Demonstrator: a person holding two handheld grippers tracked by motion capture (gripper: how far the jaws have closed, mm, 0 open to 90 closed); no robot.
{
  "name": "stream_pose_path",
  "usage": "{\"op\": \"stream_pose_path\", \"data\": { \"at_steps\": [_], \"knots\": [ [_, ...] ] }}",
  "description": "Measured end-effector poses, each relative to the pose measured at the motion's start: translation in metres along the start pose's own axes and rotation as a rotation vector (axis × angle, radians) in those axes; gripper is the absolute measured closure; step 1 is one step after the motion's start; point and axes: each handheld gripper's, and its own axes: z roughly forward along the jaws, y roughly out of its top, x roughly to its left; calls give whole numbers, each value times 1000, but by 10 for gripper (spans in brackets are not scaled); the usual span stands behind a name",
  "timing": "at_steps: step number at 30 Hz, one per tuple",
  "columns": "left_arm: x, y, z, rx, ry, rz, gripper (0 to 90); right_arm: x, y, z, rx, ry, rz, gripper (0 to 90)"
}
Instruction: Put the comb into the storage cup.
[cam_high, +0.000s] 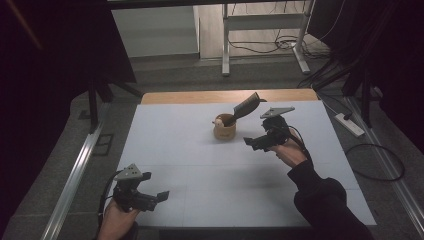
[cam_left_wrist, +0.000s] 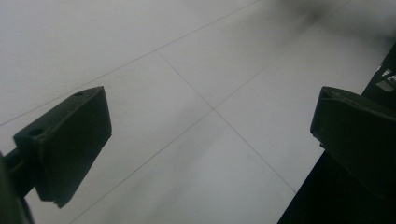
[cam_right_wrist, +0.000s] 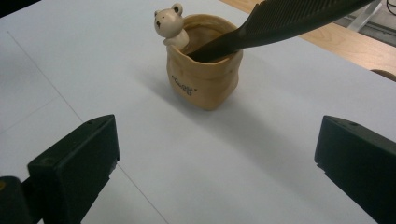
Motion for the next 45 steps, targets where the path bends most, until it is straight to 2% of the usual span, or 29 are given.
{"op": "stream_pose_path", "data": {
  "at_steps": [14, 24, 33, 45],
  "knots": [
    [0, 0, 0, -1, -1, -1, 0, 6, -3, -11, -21, 19, -18, 1],
    [1, 0, 0, -5, -2, -7, 0, 12, -6, -18, -45, 13, -33, 0],
    [1, -1, -1, -12, -5, -9, 0, 16, -10, -24, -62, 7, -26, 0],
    [1, -2, -5, -43, 16, -15, 0, 17, -15, -31, -60, 10, -18, 0]
  ]
}}
